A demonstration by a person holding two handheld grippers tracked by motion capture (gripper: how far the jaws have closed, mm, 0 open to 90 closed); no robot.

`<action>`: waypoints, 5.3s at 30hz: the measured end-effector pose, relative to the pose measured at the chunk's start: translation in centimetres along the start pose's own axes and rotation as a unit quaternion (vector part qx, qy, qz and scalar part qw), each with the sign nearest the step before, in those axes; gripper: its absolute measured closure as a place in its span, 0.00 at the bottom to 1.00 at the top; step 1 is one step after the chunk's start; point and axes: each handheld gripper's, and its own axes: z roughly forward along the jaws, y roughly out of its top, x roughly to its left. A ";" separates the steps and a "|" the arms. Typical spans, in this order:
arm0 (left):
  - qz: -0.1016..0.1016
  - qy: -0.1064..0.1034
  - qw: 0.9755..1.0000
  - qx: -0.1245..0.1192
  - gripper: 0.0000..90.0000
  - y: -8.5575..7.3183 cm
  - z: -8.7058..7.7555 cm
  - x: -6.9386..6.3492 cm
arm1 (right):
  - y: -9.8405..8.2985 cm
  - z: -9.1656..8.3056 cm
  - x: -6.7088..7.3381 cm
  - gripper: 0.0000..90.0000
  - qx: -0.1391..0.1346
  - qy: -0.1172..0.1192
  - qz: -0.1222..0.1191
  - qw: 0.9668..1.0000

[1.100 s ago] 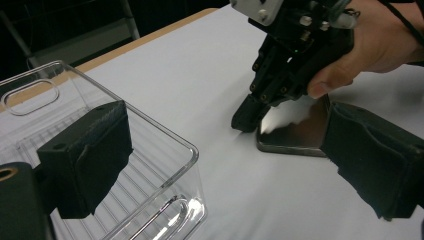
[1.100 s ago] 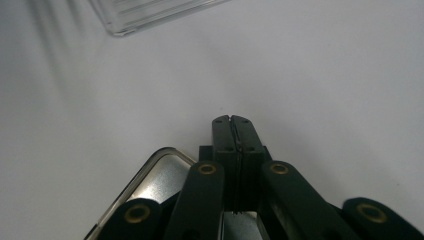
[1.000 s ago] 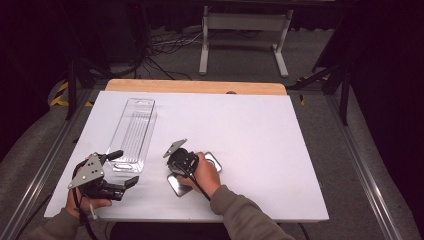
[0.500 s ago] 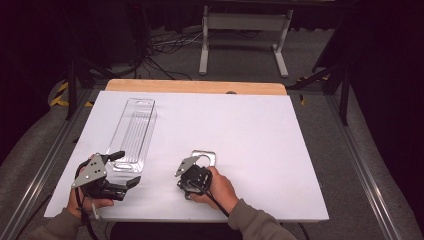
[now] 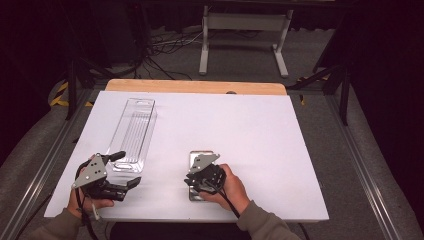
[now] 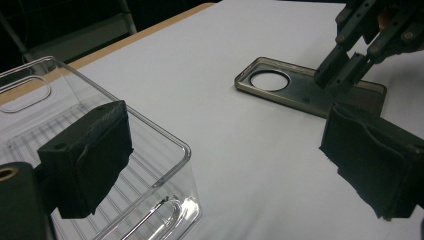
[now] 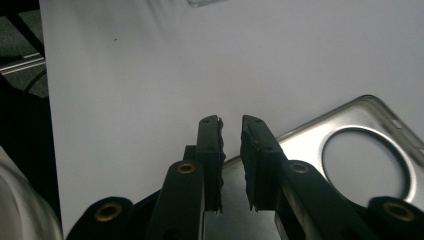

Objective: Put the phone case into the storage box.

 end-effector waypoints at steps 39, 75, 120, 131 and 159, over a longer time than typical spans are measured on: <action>0.011 -0.010 1.000 -0.007 0.07 0.2 0.2 -0.5 | -4.5 -9.3 -5.2 0.10 -0.096 -0.172 0.040 0.980; 0.026 -0.027 0.999 0.011 0.06 0.2 1.2 -1.6 | -4.2 -7.9 -5.2 0.20 0.001 -0.107 0.067 0.992; 0.029 -0.053 0.998 0.021 0.06 0.1 1.6 -1.9 | 3.4 2.5 -11.3 0.78 0.262 -0.042 0.046 0.963; 0.027 -0.059 0.998 0.027 0.06 0.0 1.8 -1.9 | 3.1 2.8 -12.1 0.81 0.255 -0.035 0.065 0.964; 0.025 -0.064 0.997 0.028 0.06 0.0 1.8 -1.7 | 3.3 2.4 -11.0 0.93 0.240 -0.084 0.028 0.967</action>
